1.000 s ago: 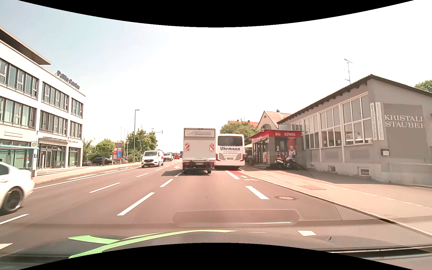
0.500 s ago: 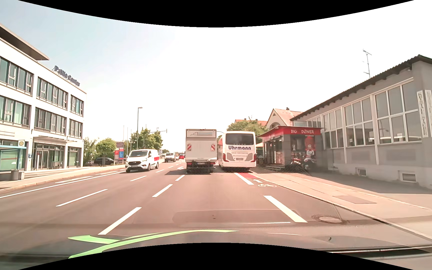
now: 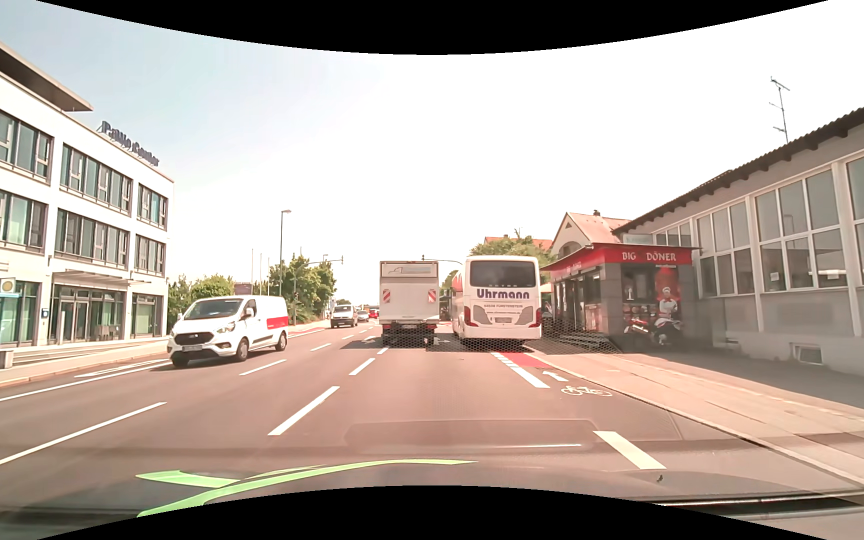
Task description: Follow the waypoints while adhering to traffic rules and regulations
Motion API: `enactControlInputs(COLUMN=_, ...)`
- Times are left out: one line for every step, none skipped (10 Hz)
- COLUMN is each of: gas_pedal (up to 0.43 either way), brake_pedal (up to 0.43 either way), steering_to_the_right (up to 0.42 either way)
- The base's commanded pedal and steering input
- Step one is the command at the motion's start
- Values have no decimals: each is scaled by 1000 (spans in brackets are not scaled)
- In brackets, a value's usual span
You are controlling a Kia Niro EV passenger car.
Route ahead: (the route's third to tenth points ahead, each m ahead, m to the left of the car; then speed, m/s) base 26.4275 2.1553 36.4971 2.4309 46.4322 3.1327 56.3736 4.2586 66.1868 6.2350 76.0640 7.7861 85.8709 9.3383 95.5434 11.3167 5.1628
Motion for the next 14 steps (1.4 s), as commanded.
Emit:
enactControlInputs(gas_pedal=268, brake_pedal=0, steering_to_the_right=-48)
enactControlInputs(gas_pedal=268, brake_pedal=0, steering_to_the_right=-46)
enactControlInputs(gas_pedal=268, brake_pedal=0, steering_to_the_right=-43)
enactControlInputs(gas_pedal=268, brake_pedal=0, steering_to_the_right=-39)
enactControlInputs(gas_pedal=268, brake_pedal=0, steering_to_the_right=-35)
enactControlInputs(gas_pedal=268, brake_pedal=0, steering_to_the_right=-32)
enactControlInputs(gas_pedal=260, brake_pedal=0, steering_to_the_right=-29)
enactControlInputs(gas_pedal=240, brake_pedal=0, steering_to_the_right=-26)
enactControlInputs(gas_pedal=220, brake_pedal=0, steering_to_the_right=-23)
enactControlInputs(gas_pedal=169, brake_pedal=0, steering_to_the_right=-19)
enactControlInputs(gas_pedal=169, brake_pedal=0, steering_to_the_right=-14)
enactControlInputs(gas_pedal=169, brake_pedal=0, steering_to_the_right=-11)
enactControlInputs(gas_pedal=169, brake_pedal=0, steering_to_the_right=-8)
enactControlInputs(gas_pedal=169, brake_pedal=0, steering_to_the_right=-6)
